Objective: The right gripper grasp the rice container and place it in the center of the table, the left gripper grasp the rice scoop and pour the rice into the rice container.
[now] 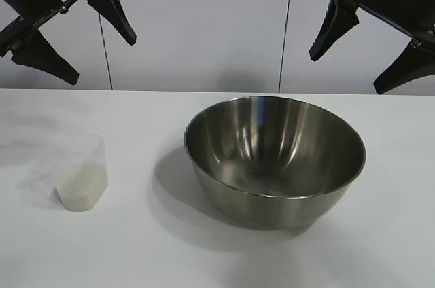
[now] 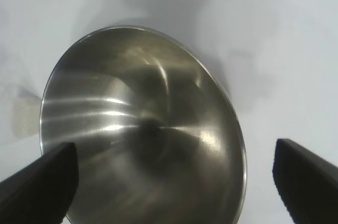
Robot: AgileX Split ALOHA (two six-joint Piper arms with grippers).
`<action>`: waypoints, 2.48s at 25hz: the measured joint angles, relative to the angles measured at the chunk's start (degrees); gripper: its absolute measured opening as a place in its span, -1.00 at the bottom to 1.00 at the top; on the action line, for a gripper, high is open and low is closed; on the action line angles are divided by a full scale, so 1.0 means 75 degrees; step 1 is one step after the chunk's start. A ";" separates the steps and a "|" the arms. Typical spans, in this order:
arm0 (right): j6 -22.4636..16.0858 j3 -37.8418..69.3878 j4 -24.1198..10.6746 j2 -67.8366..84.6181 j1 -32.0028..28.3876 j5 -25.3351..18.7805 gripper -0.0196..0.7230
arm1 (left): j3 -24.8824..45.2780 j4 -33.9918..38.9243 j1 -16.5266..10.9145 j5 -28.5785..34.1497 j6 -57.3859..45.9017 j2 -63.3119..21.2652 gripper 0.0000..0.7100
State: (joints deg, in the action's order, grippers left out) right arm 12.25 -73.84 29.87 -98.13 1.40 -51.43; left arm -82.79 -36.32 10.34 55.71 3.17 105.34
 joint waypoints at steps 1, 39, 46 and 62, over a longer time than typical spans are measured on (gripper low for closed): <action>0.0000 0.0000 0.0000 0.0000 0.0000 0.0000 0.92 | 0.0000 0.0000 0.0000 0.0000 0.0000 0.0000 0.85; -0.0452 0.0000 -0.1670 -0.2366 0.1030 0.1368 -0.72 | 0.0000 0.0000 0.0000 0.0000 0.0006 0.0000 0.85; -0.0429 0.0000 -0.1619 -0.2366 0.1039 0.1298 -0.92 | 0.0000 0.0000 0.0000 0.0000 0.0015 0.0000 0.85; 0.0660 0.0000 -0.0376 -0.1968 0.0594 0.0832 -0.92 | 0.0000 0.0000 0.0000 0.0000 0.0015 0.0000 0.85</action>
State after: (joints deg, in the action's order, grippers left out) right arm 17.20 -73.84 27.05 -112.89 5.86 -45.19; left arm -82.79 -36.32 10.34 55.71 3.29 105.34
